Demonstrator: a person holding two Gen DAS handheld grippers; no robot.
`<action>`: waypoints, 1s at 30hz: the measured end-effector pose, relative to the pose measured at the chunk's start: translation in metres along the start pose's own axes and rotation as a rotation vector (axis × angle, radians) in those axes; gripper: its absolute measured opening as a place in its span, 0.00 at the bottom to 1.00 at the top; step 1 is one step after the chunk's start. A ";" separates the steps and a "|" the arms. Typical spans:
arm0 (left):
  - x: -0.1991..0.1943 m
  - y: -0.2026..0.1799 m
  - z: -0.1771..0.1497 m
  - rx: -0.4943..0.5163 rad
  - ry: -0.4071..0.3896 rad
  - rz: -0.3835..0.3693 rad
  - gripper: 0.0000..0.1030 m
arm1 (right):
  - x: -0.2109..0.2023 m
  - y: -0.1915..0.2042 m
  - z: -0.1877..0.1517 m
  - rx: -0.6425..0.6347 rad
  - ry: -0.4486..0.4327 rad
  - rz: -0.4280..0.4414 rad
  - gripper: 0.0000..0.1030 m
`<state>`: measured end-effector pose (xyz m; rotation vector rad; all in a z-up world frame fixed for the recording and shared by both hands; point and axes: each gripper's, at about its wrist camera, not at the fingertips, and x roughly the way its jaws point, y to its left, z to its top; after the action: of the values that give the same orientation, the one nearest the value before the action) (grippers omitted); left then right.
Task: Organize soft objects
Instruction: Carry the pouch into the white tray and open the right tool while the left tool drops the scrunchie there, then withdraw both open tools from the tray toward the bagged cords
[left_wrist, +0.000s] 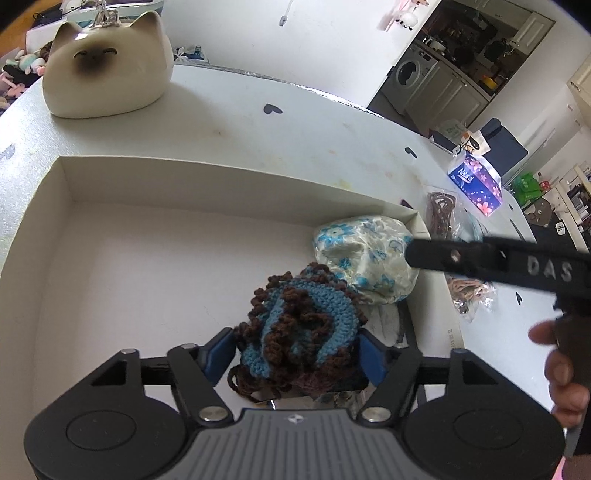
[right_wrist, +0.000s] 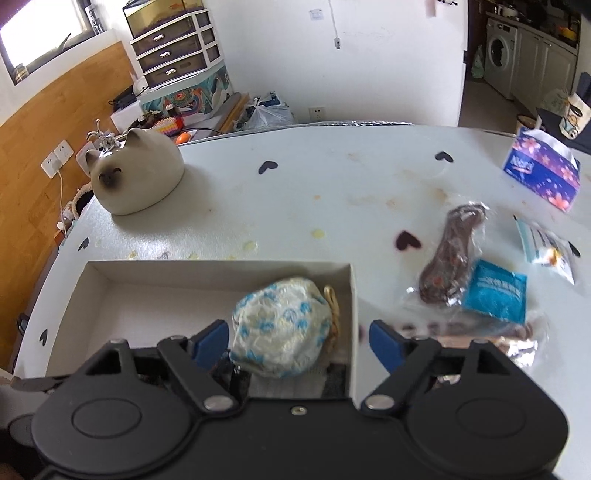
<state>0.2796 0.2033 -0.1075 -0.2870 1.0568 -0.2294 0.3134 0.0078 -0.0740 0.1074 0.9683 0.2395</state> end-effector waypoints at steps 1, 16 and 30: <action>-0.001 0.000 0.000 -0.002 -0.003 -0.002 0.72 | -0.003 -0.001 -0.003 0.003 0.000 0.002 0.81; -0.030 -0.011 -0.005 0.014 -0.056 0.008 0.82 | -0.048 -0.006 -0.030 0.030 -0.038 0.020 0.84; -0.068 -0.019 -0.027 0.054 -0.109 0.044 0.88 | -0.086 -0.004 -0.057 0.008 -0.117 0.022 0.87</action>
<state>0.2226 0.2037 -0.0571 -0.2251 0.9468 -0.1998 0.2199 -0.0181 -0.0384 0.1383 0.8519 0.2470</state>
